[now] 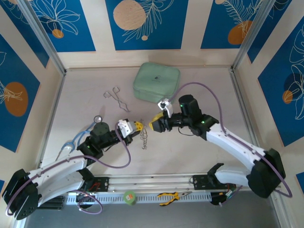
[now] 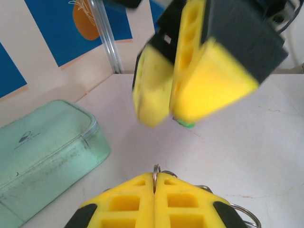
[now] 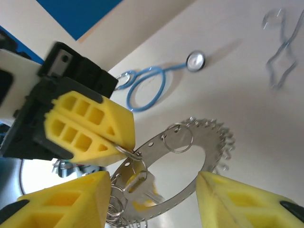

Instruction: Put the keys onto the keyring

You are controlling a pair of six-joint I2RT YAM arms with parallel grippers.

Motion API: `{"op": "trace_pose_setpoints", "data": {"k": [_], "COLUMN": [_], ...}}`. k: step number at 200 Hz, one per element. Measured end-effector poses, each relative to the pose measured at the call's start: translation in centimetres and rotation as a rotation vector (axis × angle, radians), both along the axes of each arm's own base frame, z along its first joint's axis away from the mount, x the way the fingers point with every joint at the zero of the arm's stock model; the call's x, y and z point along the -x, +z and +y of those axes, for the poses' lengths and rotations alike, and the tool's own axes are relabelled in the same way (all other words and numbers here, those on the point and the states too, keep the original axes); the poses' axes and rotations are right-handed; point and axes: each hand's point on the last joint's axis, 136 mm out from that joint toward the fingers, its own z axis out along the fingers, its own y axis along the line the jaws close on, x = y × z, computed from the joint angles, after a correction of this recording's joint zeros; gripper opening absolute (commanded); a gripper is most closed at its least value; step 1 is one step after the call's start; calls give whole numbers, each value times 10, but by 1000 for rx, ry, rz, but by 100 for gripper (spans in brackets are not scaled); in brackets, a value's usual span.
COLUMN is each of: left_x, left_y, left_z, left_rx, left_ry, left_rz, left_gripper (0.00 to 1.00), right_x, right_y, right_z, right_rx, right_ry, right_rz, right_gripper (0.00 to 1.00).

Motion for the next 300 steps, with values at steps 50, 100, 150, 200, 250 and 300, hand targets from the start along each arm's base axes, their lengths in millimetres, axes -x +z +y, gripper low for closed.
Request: {"op": "trace_pose_setpoints", "data": {"k": [50, 100, 150, 200, 250, 300], "left_x": [0, 12, 20, 24, 26, 25], "left_y": [-5, -11, -2, 1, 4, 4], "left_z": [-4, -16, -20, -21, -22, -23], "left_rx": [58, 122, 152, 160, 170, 178], "left_ry": [-8, -106, -167, -188, -202, -203], "left_rz": [79, 139, 129, 120, 119, 121], "left_gripper": [0, 0, 0, 0, 0, 0], "right_x": [7, 21, 21, 28, 32, 37], "right_y": [2, -1, -9, -18, -19, -20], "right_z": [-7, 5, 5, 10, 12, 14], "right_rx": [53, 89, 117, 120, 106, 72], "right_ry": [89, 224, 256, 320, 346, 375], "right_rz": [-403, -603, -633, -578, -560, -516], "right_gripper": [46, 40, 37, 30, 20, 0]}}
